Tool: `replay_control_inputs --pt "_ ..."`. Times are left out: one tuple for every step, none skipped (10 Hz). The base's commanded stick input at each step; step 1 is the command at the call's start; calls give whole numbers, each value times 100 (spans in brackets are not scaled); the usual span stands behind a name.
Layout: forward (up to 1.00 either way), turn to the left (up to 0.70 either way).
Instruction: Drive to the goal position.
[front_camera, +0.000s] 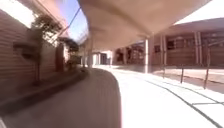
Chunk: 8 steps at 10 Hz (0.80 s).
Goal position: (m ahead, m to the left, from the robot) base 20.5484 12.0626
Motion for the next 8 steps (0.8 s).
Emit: replay_control_inputs --pt "85 30" --pt "85 0" --pt "85 0" --pt "85 0" --pt "85 0" --pt "85 0" --pt "85 0" --pt "85 0"
